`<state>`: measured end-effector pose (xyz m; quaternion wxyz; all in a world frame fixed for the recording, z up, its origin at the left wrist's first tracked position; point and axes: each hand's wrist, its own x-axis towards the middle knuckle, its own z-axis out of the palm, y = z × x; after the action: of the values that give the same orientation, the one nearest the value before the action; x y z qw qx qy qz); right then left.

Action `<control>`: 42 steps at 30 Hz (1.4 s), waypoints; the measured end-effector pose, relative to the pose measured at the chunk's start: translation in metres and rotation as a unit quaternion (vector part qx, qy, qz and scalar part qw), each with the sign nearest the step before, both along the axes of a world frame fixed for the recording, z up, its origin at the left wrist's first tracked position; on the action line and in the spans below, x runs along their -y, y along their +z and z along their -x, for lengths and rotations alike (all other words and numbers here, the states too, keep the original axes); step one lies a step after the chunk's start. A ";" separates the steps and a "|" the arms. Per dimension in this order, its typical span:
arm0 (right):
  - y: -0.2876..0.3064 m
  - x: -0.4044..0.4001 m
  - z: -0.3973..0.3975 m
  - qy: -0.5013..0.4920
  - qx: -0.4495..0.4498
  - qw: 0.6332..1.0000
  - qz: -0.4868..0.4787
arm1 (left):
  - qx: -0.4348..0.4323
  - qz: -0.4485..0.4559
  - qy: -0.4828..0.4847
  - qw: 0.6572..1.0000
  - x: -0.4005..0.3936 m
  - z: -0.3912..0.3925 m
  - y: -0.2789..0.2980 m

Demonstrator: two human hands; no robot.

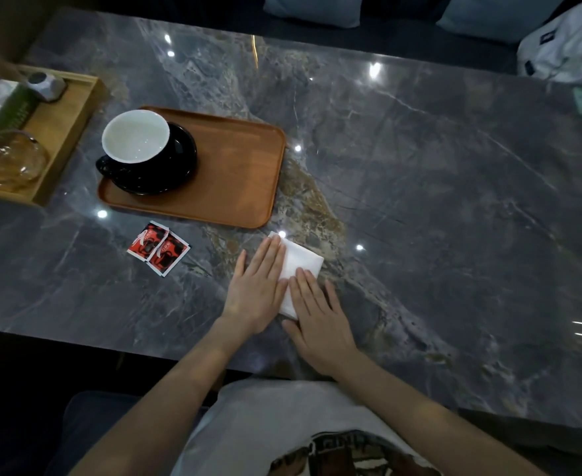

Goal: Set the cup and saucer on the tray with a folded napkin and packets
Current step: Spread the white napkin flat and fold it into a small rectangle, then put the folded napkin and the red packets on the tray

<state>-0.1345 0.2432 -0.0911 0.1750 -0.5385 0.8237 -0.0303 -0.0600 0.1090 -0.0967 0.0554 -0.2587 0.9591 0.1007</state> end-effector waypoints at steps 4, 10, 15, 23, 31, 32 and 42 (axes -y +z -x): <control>-0.004 0.000 -0.001 0.005 -0.007 1.000 0.019 | -0.013 -0.017 0.001 1.000 0.000 0.000 -0.003; 0.016 0.013 0.019 -0.118 0.034 0.983 0.136 | -0.047 -0.106 0.009 0.993 0.007 -0.001 0.006; 0.018 0.022 0.022 -0.182 0.042 0.983 0.003 | -0.029 -0.077 0.134 0.988 -0.003 0.001 0.013; 0.026 0.040 0.022 -0.294 0.206 0.933 0.000 | -0.153 -0.153 0.236 0.947 -0.004 0.010 0.022; 0.045 0.041 0.016 -0.313 0.410 0.833 0.200 | -0.226 -0.246 0.349 0.876 -0.001 0.009 0.036; 0.046 0.044 0.017 -0.320 0.415 0.825 0.210 | -0.227 -0.252 0.351 0.873 0.001 0.008 0.038; 0.106 0.097 0.077 -0.222 0.460 0.837 0.196 | -0.109 -0.342 0.132 0.924 0.088 0.014 0.090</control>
<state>-0.2117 0.1459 0.0147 0.4131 -0.2877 0.7227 -0.4735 -0.0736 0.0207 -0.0064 0.0215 -0.3353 0.8237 0.4567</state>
